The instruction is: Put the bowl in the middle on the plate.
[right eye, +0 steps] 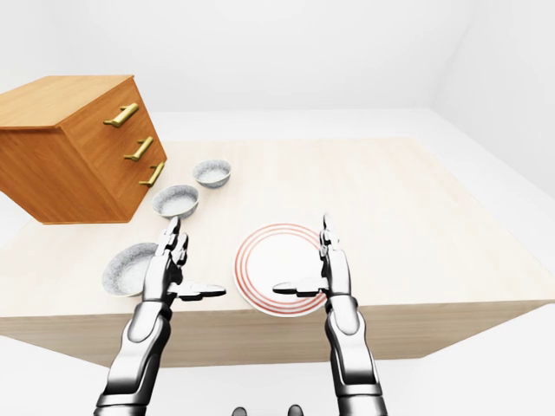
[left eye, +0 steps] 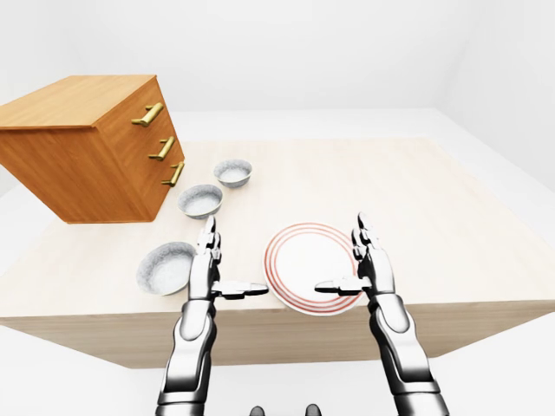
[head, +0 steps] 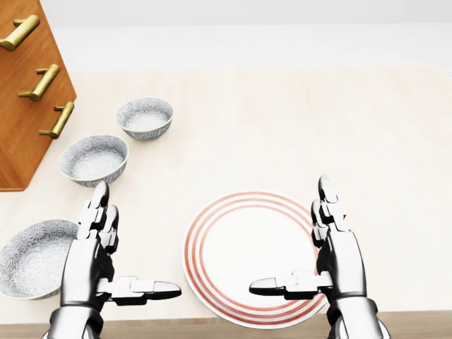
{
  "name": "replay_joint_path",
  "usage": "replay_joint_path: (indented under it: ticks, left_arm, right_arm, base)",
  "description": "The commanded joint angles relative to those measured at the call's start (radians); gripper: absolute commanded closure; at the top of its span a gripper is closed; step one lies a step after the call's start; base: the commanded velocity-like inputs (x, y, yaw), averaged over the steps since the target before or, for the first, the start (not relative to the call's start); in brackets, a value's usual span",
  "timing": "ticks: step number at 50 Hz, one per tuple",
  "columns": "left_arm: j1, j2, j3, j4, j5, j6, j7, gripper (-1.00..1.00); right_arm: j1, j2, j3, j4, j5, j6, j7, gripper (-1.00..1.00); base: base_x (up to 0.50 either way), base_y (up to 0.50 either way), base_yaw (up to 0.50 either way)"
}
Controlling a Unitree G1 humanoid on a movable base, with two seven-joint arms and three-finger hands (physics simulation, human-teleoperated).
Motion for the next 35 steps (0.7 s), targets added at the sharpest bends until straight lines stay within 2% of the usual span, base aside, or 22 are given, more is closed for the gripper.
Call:
replay_joint_path:
  ticks: [1,4,8,12,15,17,21,23,27,30,32,33,35]
  left_arm:
    - [-0.002,0.013,0.026,0.01,-0.016,-0.007,-0.023,-1.0]
    - [-0.001,0.012,0.025,0.005,-0.015,-0.004,-0.023,-1.0]
    - [0.001,0.012,0.025,0.001,-0.015,-0.001,-0.023,-1.0]
    - [-0.005,0.013,0.027,0.019,-0.015,-0.013,-0.023,-1.0]
    - [-0.003,0.013,0.025,0.006,-0.014,-0.002,-0.022,-1.0]
    - [-0.004,0.013,0.026,0.01,-0.013,-0.004,-0.022,-1.0]
    - [0.006,0.011,0.022,-0.014,-0.01,0.012,-0.019,-1.0]
    - [0.003,0.011,0.024,-0.003,-0.011,0.004,-0.019,-1.0]
    - [0.008,0.01,0.022,-0.023,-0.008,0.023,-0.014,-1.0]
    - [0.008,0.01,0.023,-0.02,-0.009,0.021,-0.012,-1.0]
    - [0.007,0.01,0.023,-0.006,-0.007,0.009,-0.012,-1.0]
    - [0.014,0.009,0.02,-0.032,-0.005,0.028,-0.01,-1.0]
    - [0.012,0.009,0.021,-0.024,-0.004,0.021,-0.009,-1.0]
  right_arm:
    - [-0.005,-0.012,-0.027,0.012,0.009,-0.004,0.017,-1.0]
    - [-0.01,-0.014,-0.029,0.032,0.009,-0.017,0.018,-1.0]
    - [-0.01,-0.014,-0.028,0.02,0.01,-0.004,0.017,-1.0]
    - [-0.013,-0.014,-0.029,0.035,0.01,-0.016,0.017,-1.0]
    - [-0.007,-0.013,-0.025,0.008,0.008,0.004,0.015,-1.0]
    - [-0.008,-0.014,-0.026,0.017,0.006,-0.004,0.015,-1.0]
    - [0.003,-0.015,-0.024,-0.023,-0.003,0.02,0.016,-1.0]
    - [0.01,-0.017,-0.023,-0.042,-0.01,0.026,0.019,-1.0]
    - [0.032,-0.034,-0.003,-0.135,-0.043,0.089,0.064,-1.0]
    - [0.045,-0.043,-0.034,-0.196,-0.062,0.089,0.093,-1.0]
    - [0.052,-0.063,-0.069,-0.199,-0.075,0.089,0.125,-1.0]
    - [0.065,-0.077,-0.069,-0.225,-0.106,0.089,0.148,-1.0]
    - [0.066,-0.064,-0.113,-0.276,-0.069,0.089,0.172,-1.0]
  base:
    - [0.0,0.0,0.0]
    - [0.0,0.0,0.0]
    - [0.0,0.0,0.0]
    - [0.0,0.0,0.0]
    - [0.0,0.0,0.0]
    - [0.0,0.0,0.0]
    - [0.0,0.0,0.0]
    - [0.0,0.0,0.0]
    - [0.0,0.0,0.0]
    - [0.0,0.0,0.0]
    - [0.0,0.0,0.0]
    - [0.0,0.0,0.0]
    - [0.0,0.0,0.0]
